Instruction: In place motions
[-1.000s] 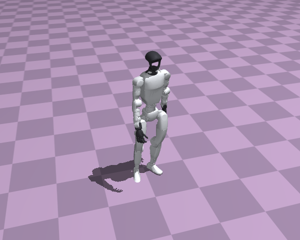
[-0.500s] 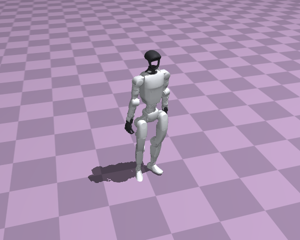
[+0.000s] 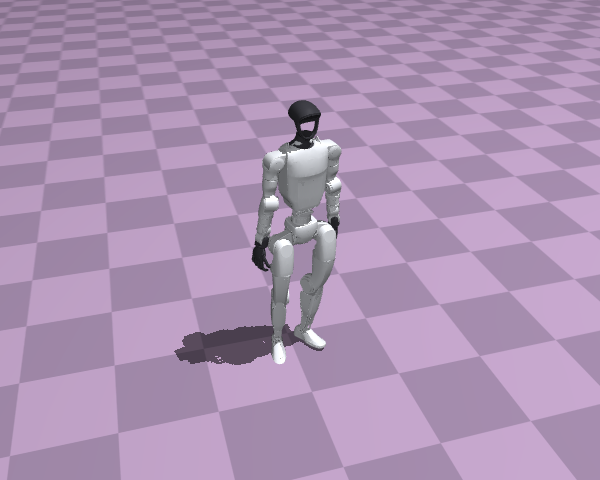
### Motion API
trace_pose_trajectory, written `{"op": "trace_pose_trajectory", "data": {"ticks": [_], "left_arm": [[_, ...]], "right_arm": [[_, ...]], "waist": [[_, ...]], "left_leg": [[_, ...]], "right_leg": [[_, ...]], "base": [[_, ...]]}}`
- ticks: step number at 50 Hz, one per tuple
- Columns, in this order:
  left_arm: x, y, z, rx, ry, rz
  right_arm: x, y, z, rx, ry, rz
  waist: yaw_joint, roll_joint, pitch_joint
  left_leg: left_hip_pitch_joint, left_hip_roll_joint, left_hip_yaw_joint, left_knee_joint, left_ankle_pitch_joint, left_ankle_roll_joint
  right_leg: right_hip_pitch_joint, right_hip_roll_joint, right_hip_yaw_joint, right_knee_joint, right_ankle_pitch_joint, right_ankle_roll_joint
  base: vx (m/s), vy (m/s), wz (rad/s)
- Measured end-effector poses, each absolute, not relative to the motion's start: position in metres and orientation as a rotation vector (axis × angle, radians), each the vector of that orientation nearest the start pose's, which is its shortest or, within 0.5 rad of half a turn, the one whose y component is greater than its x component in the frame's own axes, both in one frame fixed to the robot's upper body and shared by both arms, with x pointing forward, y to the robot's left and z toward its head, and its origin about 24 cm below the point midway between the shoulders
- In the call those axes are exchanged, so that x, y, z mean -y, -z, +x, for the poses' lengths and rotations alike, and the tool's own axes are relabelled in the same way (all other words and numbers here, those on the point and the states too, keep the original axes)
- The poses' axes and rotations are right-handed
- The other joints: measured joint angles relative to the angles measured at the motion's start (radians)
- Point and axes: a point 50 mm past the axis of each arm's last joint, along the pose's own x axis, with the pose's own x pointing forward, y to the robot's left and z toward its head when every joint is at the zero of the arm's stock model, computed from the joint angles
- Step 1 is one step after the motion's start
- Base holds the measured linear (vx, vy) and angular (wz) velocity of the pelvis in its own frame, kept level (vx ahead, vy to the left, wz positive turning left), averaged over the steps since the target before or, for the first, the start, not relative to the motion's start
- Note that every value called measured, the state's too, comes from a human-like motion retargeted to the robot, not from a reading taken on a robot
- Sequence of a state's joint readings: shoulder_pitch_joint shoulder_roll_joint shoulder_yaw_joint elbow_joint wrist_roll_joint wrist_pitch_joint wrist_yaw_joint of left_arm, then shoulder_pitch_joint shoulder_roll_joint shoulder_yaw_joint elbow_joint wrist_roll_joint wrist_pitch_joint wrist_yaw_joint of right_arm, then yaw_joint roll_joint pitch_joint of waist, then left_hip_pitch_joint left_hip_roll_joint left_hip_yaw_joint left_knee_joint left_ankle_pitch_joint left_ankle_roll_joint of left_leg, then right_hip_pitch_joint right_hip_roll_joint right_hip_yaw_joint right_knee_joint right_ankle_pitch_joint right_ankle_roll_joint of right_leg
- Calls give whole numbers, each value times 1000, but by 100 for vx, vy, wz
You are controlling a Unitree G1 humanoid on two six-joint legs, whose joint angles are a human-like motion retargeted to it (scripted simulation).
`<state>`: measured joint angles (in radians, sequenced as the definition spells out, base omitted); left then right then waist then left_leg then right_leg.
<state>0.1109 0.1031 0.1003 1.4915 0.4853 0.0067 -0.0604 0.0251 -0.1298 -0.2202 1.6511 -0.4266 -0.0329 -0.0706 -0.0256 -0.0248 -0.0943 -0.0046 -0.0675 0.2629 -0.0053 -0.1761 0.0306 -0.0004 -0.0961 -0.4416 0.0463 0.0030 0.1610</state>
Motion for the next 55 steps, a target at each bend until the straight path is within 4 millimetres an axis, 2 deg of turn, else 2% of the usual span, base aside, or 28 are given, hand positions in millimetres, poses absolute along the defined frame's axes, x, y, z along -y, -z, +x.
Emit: {"op": "trace_pose_trajectory", "data": {"ticks": [9,13,18,23,25,28,30,32,35,38,41,43,45,49,52,55], "left_arm": [[-190,179,-31,-1657,271,332],[-192,179,-29,-1651,284,340],[-196,180,-11,-1582,275,356],[-193,180,22,-1468,275,352],[-188,179,38,-1413,289,341],[-180,178,50,-1331,317,341],[-178,177,52,-1277,295,359],[-180,176,51,-1221,222,386],[-188,175,42,-1204,100,424],[-197,177,19,-1307,27,438],[-205,177,-11,-1455,-49,407],[-209,175,-32,-1552,-108,363],[-210,173,-50,-1635,-171,312],[-199,169,-81,-1742,-267,203],[-193,168,-89,-1765,-301,162],[-192,169,-86,-1763,-272,176]], "right_arm": [[208,175,-25,-1677,21,-277],[213,173,-26,-1690,7,-316],[215,173,-23,-1694,0,-354],[217,174,-13,-1655,33,-334],[221,174,-11,-1641,39,-319],[227,172,-18,-1671,26,-321],[231,170,-26,-1709,26,-331],[234,168,-32,-1738,36,-338],[238,167,-36,-1759,48,-335],[240,166,-35,-1760,40,-331],[240,167,-28,-1740,28,-339],[240,168,-20,-1712,20,-347],[239,170,-12,-1679,11,-350],[235,172,1,-1620,-16,-344],[226,174,10,-1578,-25,-313],[218,176,12,-1539,-44,-254]], "waist": [[1,16,2],[16,27,15],[48,30,50],[108,30,119],[133,39,157],[165,47,169],[184,53,160],[189,59,152],[174,63,146],[165,51,132],[163,38,120],[172,39,113],[193,55,103],[235,47,65],[236,28,31],[244,9,3]], "left_leg": [[1,3,-18,6,-8,1],[-10,10,-23,19,-15,3],[-47,20,-29,55,-21,-1],[-139,10,-82,144,-12,-13],[-154,-3,-118,144,14,-35],[-166,-16,-122,111,26,-74],[-170,12,-14,95,13,-115],[-165,57,141,86,25,-183],[-144,114,374,88,89,-236],[-126,141,536,104,168,-229],[-103,148,629,101,236,-205],[-89,140,627,73,280,-200],[-84,130,561,32,328,-251],[-87,86,534,-38,331,-222],[-121,76,462,-32,320,-205],[-159,72,416,-9,301,-167]], "right_leg": [[-9,4,7,7,1,-2],[-17,8,8,9,0,-5],[-10,3,-43,-1,-7,-19],[13,-24,-146,-21,-18,-28],[35,-26,-190,-30,-26,-26],[56,-34,-272,-42,-39,-14],[62,-37,-325,-47,-45,-4],[71,-33,-387,-53,-52,9],[89,-30,-476,-60,-58,35],[100,-38,-536,-58,-53,63],[113,-43,-574,-52,-39,88],[123,-34,-594,-47,-28,99],[130,-4,-601,-44,-16,101],[133,4,-605,-38,26,101],[122,4,-627,-31,63,101],[119,-1,-670,-11,120,101]], "base": [[0,0,0],[-3,0,0],[-11,-2,37],[-23,2,95],[-28,5,152],[-24,9,186],[-18,13,192],[-17,11,218],[-15,10,228],[-9,16,188],[-3,5,142],[2,23,82],[7,31,37],[11,13,11],[8,31,43],[11,36,71]]}}
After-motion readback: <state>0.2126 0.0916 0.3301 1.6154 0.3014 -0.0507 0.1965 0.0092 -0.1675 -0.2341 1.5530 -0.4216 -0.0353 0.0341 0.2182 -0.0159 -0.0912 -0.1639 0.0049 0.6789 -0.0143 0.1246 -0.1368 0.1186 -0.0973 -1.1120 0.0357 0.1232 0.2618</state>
